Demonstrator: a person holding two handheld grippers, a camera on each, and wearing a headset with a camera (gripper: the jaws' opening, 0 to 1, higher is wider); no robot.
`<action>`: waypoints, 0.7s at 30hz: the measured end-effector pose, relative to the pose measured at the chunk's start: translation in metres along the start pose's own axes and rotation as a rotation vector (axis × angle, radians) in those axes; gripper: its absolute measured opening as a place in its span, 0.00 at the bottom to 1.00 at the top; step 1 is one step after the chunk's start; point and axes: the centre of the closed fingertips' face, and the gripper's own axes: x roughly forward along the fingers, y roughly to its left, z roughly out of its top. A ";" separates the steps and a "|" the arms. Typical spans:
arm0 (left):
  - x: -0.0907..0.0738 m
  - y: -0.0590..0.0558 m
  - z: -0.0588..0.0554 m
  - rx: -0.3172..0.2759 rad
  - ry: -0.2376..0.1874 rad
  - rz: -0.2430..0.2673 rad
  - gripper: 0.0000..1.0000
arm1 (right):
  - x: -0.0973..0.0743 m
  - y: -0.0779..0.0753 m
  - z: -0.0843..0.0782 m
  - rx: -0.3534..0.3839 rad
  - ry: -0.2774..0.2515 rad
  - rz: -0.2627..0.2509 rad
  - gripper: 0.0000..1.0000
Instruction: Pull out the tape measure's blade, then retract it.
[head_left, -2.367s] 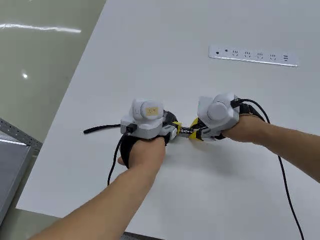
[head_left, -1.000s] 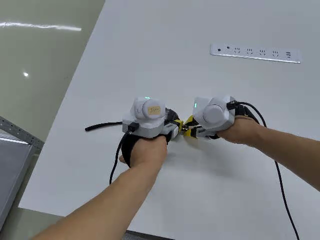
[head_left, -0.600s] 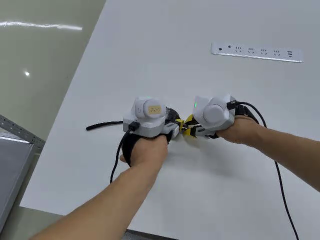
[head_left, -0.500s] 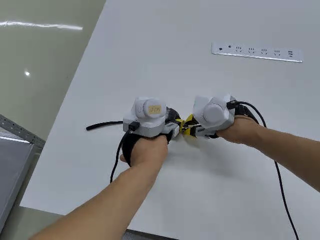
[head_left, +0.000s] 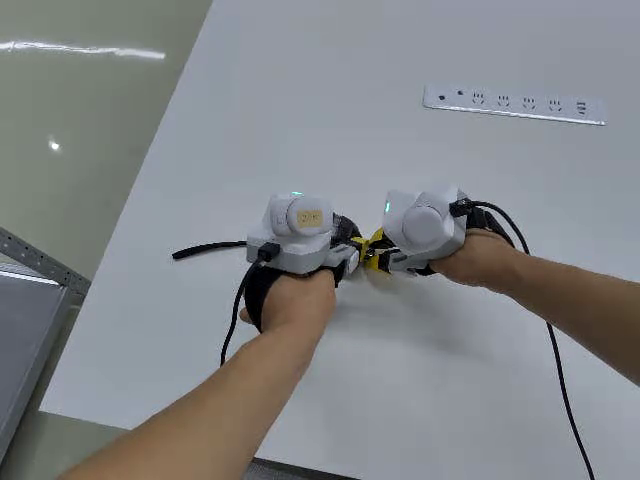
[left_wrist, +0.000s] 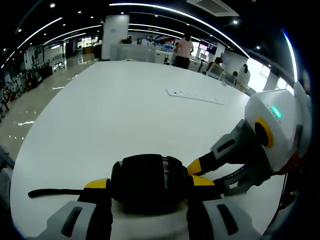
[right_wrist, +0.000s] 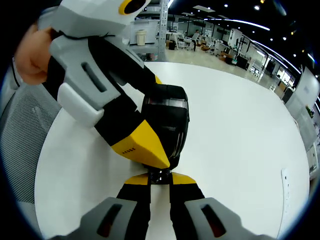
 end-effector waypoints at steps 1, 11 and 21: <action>0.000 0.000 0.000 0.000 0.000 0.000 0.57 | 0.000 0.000 0.000 0.000 0.001 0.000 0.13; 0.001 0.000 0.000 -0.001 0.000 0.000 0.57 | 0.001 -0.001 0.001 -0.001 0.015 -0.006 0.13; 0.001 -0.001 0.001 0.001 0.002 0.001 0.57 | 0.001 0.000 0.001 -0.051 0.016 -0.005 0.14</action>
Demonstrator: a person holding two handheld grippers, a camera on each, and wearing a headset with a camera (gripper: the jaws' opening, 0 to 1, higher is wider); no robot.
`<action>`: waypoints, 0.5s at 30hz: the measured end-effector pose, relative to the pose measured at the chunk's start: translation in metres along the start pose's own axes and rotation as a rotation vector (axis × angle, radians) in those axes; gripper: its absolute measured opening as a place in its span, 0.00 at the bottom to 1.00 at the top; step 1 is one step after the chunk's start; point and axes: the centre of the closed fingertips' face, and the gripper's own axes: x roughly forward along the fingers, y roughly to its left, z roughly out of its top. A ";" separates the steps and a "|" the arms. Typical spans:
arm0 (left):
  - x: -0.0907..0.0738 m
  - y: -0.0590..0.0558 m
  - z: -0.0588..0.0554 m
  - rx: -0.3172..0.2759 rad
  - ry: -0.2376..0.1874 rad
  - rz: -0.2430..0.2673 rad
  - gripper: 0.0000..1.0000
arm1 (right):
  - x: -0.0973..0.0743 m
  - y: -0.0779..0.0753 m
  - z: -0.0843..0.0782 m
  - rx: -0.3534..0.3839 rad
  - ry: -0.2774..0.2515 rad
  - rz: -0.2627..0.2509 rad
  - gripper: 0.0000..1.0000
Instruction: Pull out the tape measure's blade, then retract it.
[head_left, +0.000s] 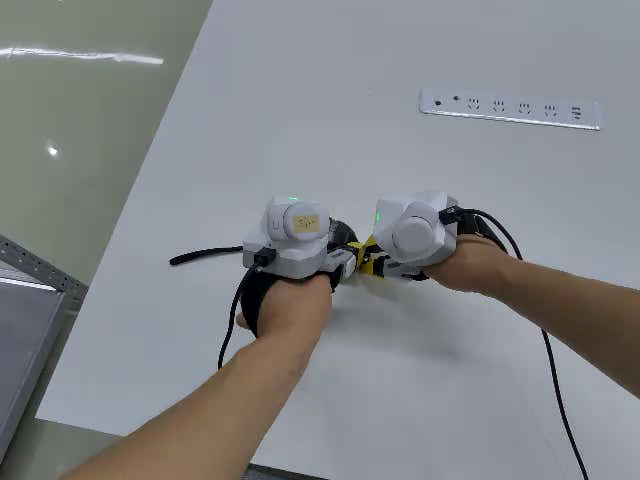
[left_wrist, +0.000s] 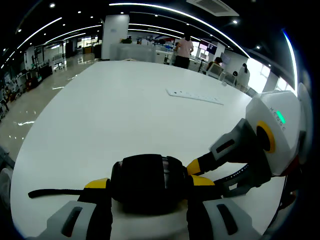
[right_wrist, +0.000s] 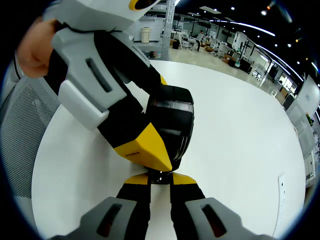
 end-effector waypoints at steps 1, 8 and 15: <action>0.000 0.000 0.000 -0.001 0.000 0.001 0.57 | 0.000 0.000 0.000 0.000 0.000 0.002 0.14; 0.000 0.001 0.000 -0.004 -0.006 0.003 0.58 | 0.000 0.000 0.001 0.014 -0.008 0.003 0.15; 0.000 0.002 0.001 -0.010 -0.010 0.007 0.59 | 0.001 -0.001 0.002 0.006 -0.001 -0.004 0.16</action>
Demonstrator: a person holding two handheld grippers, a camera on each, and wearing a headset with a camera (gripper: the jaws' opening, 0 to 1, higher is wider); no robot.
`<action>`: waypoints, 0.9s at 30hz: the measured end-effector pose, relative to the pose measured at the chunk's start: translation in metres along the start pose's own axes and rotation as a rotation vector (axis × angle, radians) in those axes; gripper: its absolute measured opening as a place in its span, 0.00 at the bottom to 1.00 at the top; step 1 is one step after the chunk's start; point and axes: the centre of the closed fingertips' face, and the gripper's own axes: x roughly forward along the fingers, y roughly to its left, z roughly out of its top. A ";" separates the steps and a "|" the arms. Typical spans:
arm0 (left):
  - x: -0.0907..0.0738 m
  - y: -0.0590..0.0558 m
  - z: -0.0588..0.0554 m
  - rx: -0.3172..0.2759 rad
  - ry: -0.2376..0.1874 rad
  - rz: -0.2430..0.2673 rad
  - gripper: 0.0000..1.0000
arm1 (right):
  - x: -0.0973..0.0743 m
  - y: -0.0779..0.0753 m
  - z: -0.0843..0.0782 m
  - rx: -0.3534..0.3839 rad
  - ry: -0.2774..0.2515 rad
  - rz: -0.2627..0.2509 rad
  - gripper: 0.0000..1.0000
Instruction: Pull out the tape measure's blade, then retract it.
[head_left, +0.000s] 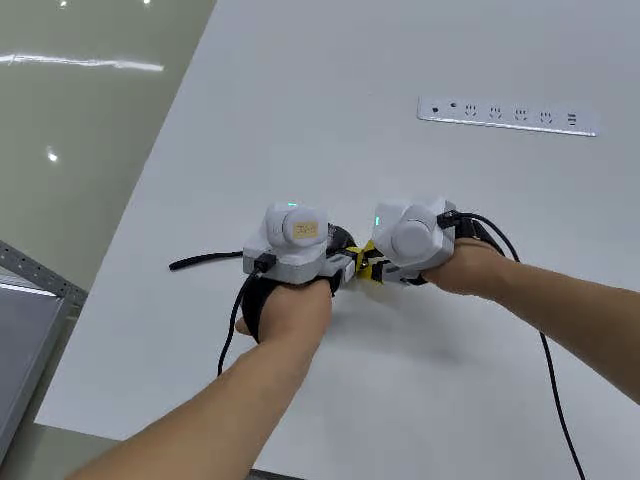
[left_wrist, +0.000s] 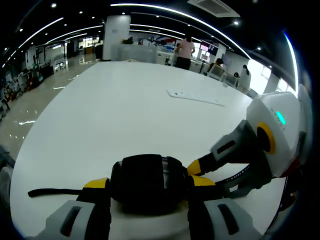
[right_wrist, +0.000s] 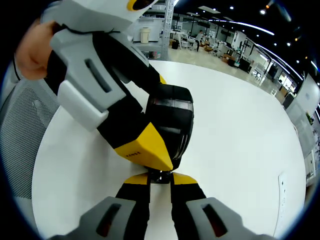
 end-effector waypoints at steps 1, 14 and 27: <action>0.000 0.000 0.000 0.005 0.002 0.000 0.59 | 0.000 0.000 0.000 -0.003 0.001 -0.001 0.16; 0.000 0.001 0.000 -0.020 -0.017 -0.007 0.62 | 0.001 -0.001 0.000 0.015 0.016 -0.033 0.16; -0.001 -0.001 0.005 -0.019 -0.033 -0.046 0.69 | -0.003 -0.005 -0.007 0.141 0.000 -0.082 0.18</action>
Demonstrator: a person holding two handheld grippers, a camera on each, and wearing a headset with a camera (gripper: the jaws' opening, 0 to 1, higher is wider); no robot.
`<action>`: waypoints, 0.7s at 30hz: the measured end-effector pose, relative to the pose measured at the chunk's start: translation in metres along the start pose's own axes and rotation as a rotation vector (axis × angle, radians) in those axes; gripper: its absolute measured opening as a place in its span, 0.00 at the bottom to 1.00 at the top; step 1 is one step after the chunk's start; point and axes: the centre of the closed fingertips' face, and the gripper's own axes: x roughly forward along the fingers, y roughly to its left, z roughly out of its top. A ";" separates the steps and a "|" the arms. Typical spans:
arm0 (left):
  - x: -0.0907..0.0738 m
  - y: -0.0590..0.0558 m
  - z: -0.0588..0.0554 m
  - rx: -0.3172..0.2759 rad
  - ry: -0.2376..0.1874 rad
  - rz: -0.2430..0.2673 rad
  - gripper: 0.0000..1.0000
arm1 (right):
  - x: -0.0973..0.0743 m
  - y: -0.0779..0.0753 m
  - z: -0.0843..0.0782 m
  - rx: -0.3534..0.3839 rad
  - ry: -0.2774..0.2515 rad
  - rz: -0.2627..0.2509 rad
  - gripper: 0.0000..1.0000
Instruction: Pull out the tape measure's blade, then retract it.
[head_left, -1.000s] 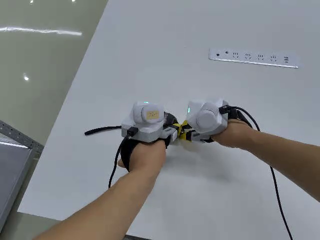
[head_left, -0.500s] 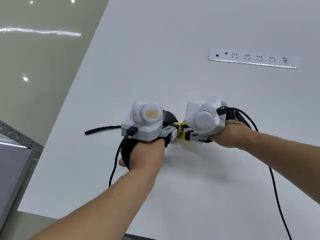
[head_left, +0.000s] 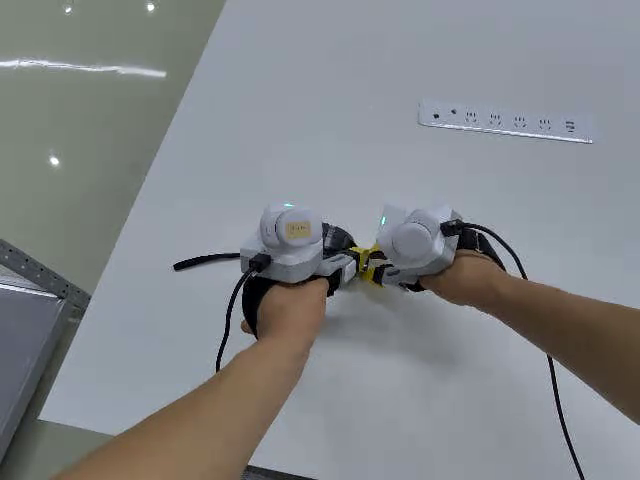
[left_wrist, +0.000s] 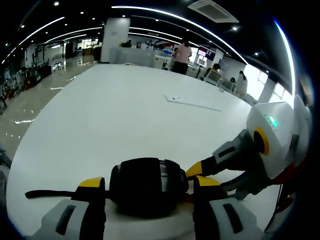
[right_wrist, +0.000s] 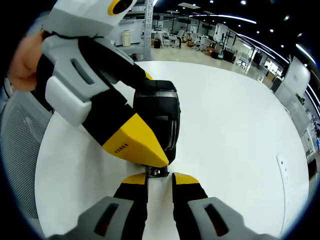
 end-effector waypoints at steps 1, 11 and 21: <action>0.000 0.000 0.000 0.000 0.000 0.001 0.70 | 0.000 0.000 0.000 0.001 0.000 -0.001 0.19; -0.009 0.005 -0.003 0.018 0.012 0.010 0.72 | -0.009 -0.001 0.001 0.092 -0.028 -0.045 0.23; -0.029 0.010 -0.009 0.051 0.021 0.021 0.75 | -0.029 0.010 0.008 0.178 -0.059 -0.089 0.28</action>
